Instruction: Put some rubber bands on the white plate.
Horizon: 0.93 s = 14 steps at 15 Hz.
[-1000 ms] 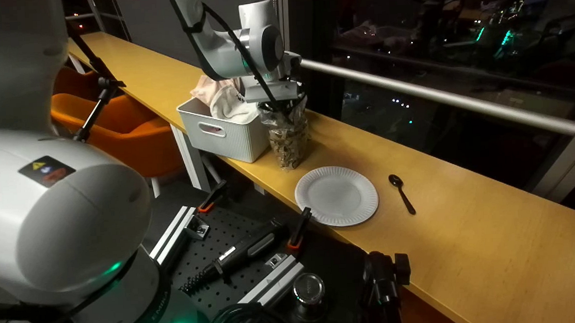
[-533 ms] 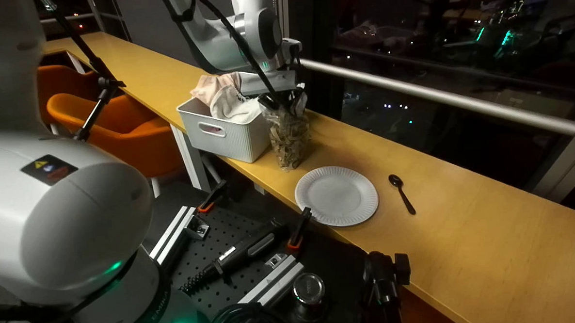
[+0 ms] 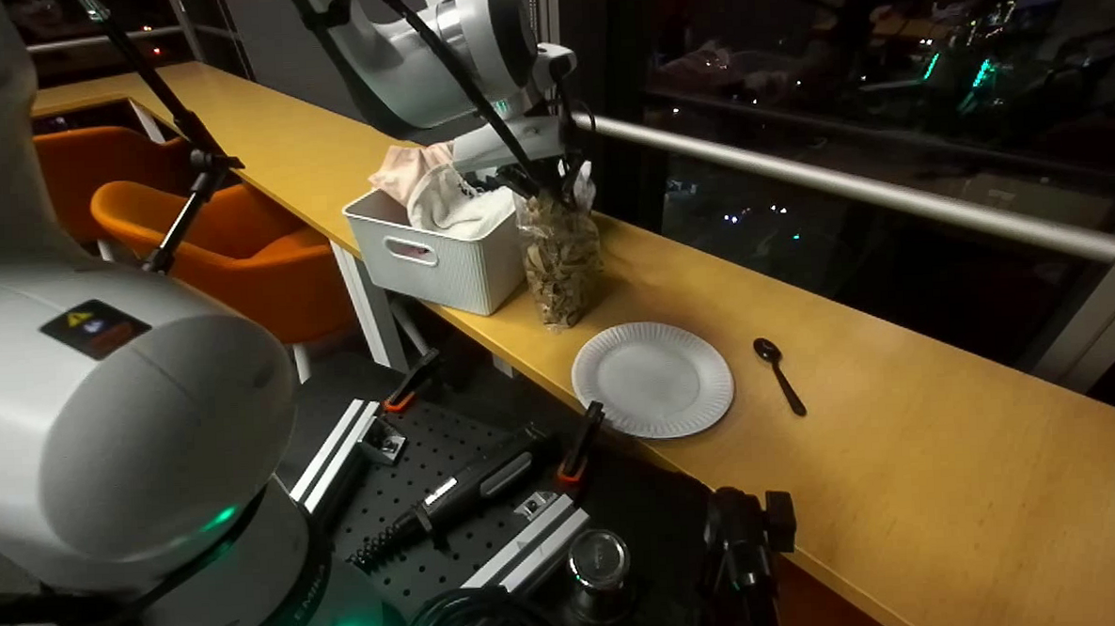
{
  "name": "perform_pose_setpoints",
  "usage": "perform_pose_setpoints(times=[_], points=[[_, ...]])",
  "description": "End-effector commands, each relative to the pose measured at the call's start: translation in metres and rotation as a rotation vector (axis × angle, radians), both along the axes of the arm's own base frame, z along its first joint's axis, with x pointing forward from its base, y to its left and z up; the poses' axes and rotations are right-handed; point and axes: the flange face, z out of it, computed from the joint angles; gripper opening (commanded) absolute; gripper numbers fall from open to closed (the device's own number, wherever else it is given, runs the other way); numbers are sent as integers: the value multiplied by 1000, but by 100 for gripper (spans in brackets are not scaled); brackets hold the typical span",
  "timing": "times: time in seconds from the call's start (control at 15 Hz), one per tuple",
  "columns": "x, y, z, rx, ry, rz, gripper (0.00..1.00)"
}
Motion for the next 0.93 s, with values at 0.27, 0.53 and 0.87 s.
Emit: perform_pose_setpoints(times=[0.27, 0.53, 0.87], points=[[-36, -13, 38, -23, -85, -32, 3], [-62, -28, 51, -26, -108, -72, 3], [-101, -63, 45, -7, -116, -143, 3]])
